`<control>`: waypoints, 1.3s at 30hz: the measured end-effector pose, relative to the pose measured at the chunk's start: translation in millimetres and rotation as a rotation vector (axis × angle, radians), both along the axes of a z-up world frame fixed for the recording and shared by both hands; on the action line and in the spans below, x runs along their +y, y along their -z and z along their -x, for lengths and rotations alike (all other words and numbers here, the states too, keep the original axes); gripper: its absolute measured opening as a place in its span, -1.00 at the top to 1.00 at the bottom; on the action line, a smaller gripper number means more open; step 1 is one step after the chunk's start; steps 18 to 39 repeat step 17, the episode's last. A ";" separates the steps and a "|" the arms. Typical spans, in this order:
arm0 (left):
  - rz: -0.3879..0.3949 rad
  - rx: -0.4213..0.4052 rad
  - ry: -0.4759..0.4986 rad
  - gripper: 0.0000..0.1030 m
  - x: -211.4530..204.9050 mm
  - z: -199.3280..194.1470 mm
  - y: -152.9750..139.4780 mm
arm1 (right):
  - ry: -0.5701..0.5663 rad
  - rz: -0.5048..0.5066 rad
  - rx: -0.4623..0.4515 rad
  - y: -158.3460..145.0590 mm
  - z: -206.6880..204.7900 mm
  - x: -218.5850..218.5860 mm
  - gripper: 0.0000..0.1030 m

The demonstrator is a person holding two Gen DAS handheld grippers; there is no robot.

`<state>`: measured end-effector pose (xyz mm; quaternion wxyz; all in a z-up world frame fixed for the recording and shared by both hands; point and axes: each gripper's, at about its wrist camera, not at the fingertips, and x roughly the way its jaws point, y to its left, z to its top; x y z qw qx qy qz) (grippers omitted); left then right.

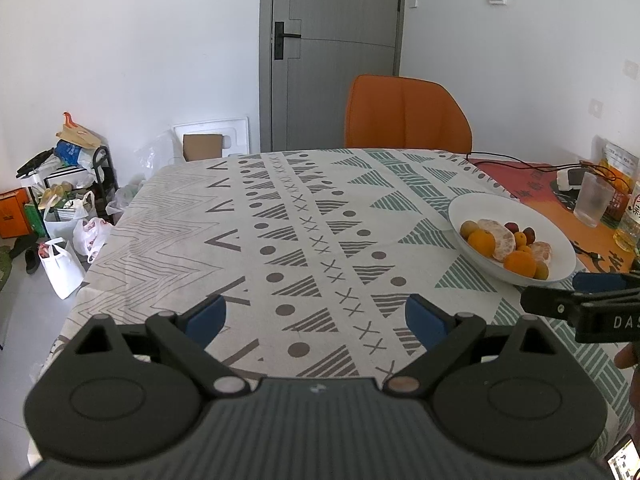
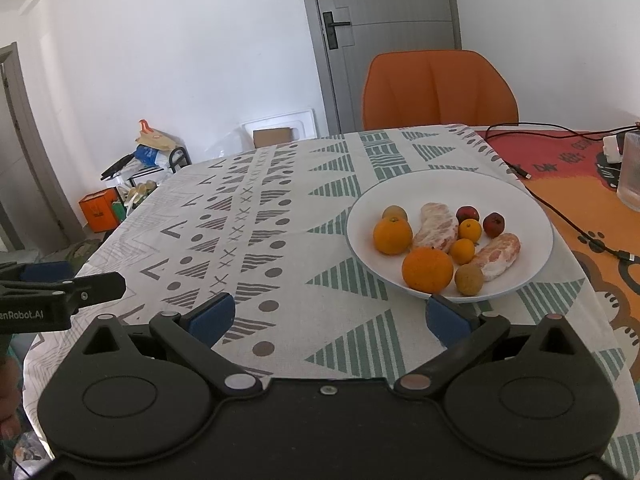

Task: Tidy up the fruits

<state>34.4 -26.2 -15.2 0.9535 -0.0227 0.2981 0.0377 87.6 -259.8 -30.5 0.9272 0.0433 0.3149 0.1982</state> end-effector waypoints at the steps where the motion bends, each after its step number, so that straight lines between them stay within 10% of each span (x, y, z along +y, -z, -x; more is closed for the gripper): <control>1: 0.000 0.001 -0.001 -0.85 0.0 0.0 0.0 | -0.001 0.001 0.001 0.1 0.0 0.2 -1.00; 39: 0.002 0.005 0.001 -0.85 -0.1 -0.2 1.3 | -0.002 0.003 0.008 3.0 -0.2 2.1 -1.00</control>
